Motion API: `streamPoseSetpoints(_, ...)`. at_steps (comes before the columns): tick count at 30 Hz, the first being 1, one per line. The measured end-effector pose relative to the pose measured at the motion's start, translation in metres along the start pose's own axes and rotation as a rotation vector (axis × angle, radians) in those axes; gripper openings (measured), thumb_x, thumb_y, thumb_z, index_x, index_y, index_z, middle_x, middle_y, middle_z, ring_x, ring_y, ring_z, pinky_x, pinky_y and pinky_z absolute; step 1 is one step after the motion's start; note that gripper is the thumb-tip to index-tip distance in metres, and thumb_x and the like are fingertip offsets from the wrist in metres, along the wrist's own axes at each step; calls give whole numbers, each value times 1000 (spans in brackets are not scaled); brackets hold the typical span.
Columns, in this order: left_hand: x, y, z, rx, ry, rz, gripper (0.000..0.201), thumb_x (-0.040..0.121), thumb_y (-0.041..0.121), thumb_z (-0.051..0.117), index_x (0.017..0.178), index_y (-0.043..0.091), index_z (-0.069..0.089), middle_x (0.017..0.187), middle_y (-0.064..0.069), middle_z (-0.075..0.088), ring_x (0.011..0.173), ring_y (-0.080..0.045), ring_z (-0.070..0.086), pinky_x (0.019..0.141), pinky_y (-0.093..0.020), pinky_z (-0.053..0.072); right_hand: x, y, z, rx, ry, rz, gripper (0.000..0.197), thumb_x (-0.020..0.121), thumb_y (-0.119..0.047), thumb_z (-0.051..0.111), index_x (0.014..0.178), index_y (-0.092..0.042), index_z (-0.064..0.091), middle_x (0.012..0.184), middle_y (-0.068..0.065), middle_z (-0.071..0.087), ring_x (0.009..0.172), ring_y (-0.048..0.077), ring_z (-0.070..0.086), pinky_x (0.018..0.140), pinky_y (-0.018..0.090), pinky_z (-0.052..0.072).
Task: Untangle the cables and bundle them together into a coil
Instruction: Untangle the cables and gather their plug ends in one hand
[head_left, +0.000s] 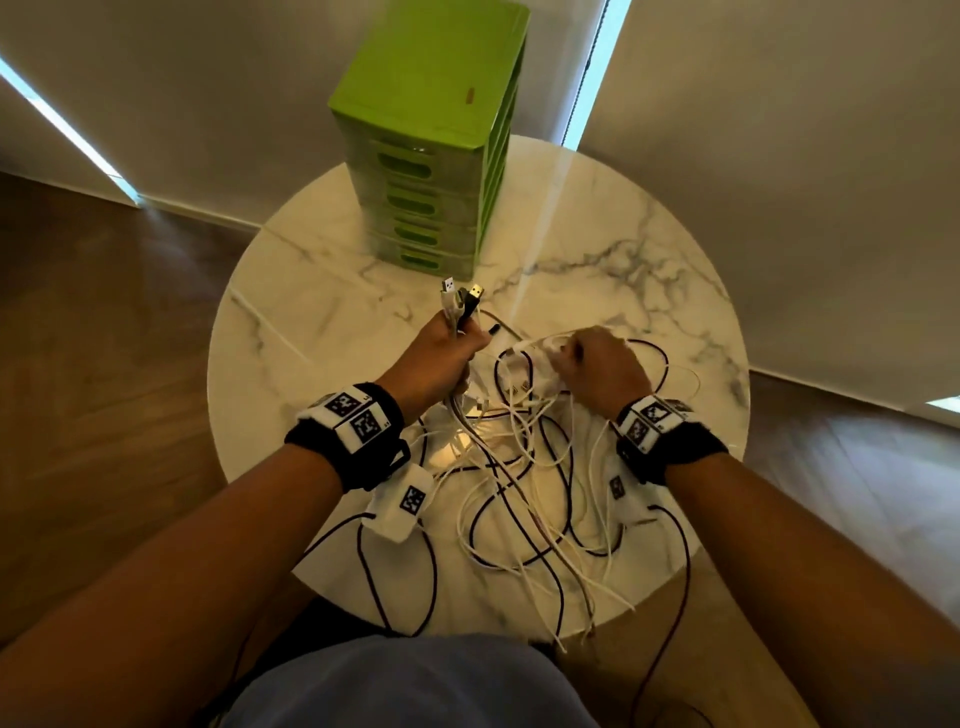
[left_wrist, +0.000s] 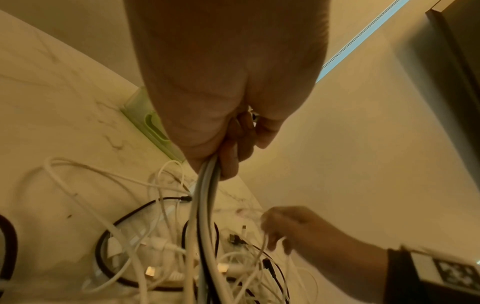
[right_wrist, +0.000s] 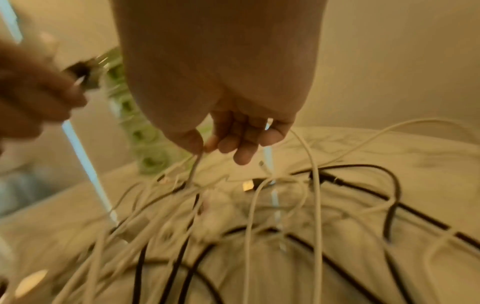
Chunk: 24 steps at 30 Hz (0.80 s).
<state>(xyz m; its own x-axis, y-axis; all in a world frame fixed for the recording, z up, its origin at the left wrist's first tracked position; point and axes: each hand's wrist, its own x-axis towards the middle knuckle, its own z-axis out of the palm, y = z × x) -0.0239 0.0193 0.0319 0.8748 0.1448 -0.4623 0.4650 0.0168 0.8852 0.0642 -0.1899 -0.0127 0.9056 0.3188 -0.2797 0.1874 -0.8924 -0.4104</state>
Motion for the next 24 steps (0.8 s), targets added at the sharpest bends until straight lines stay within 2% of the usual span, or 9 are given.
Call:
streamPoseSetpoints(3, 2, -3, 4, -50, -6, 6, 16, 102, 17, 51, 91, 18, 39, 67, -5, 34, 51, -14, 35, 47, -26, 31, 1, 3, -39, 287, 247, 54, 21, 91, -22, 57, 74, -11, 53, 78, 13, 63, 73, 26, 61, 64, 35, 42)
streamPoseSetpoints(6, 1, 3, 14, -295, -6, -53, 20, 107, 17, 40, 88, 22, 38, 60, 5, 30, 45, -7, 25, 45, -22, 23, -5, -18, -76, 719, 377, 89, 13, 101, -19, 45, 92, -11, 49, 80, 4, 65, 67, 7, 66, 70, 29, 49)
streamPoseSetpoints(9, -4, 10, 20, -410, -51, -63, 25, 106, 17, 35, 82, 22, 39, 49, 11, 30, 42, -6, 21, 47, -24, 18, -25, -48, -98, 1071, 239, -9, 6, 105, -13, 41, 100, -10, 43, 76, 8, 62, 69, 24, 65, 70, 35, 57)
streamPoseSetpoints(13, -11, 20, 19, -468, -114, -90, 25, 103, 24, 37, 79, 23, 40, 52, 9, 28, 45, -8, 19, 52, -28, 17, -59, -82, -73, 844, -43, -144, 7, 106, -14, 45, 100, -10, 43, 69, 8, 55, 63, 24, 56, 63, 35, 50)
streamPoseSetpoints(15, -18, 23, 15, -455, -174, -43, 29, 105, 35, 42, 79, 23, 42, 55, 8, 26, 47, -9, 21, 52, -28, 18, -70, -90, -51, 755, -87, -175, 10, 106, -16, 46, 101, -7, 43, 69, 9, 56, 62, 23, 55, 63, 38, 49)
streamPoseSetpoints(17, -24, 21, 10, -392, -216, 49, 31, 105, 38, 47, 81, 19, 44, 58, 3, 31, 47, -12, 32, 50, -30, 27, -80, -96, -33, 727, -110, -187, 14, 107, -18, 46, 102, -5, 43, 71, 15, 59, 64, 26, 57, 66, 42, 50)
streamPoseSetpoints(20, -30, 15, 3, -318, -222, 114, 26, 105, 36, 50, 100, 11, 46, 68, -8, 40, 49, -20, 48, 49, -34, 42, -94, -106, -19, 785, -98, -204, 13, 106, -17, 47, 102, -5, 46, 82, 26, 66, 74, 34, 64, 71, 41, 53)
streamPoseSetpoints(22, -32, 14, -3, -349, -189, 74, 24, 106, 34, 49, 95, 12, 47, 66, -3, 40, 49, -14, 43, 51, -31, 36, -102, -108, -13, 697, -59, -220, 17, 107, -22, 47, 104, -5, 50, 84, 10, 70, 77, 19, 68, 73, 29, 54)
streamPoseSetpoints(24, -36, 17, -9, -449, -202, 38, 26, 107, 30, 47, 84, 19, 44, 60, 5, 34, 48, -8, 30, 52, -28, 24, -108, -104, -8, 429, 11, -275, 22, 108, -31, 43, 103, -11, 52, 82, -3, 69, 76, 13, 66, 73, 31, 51)
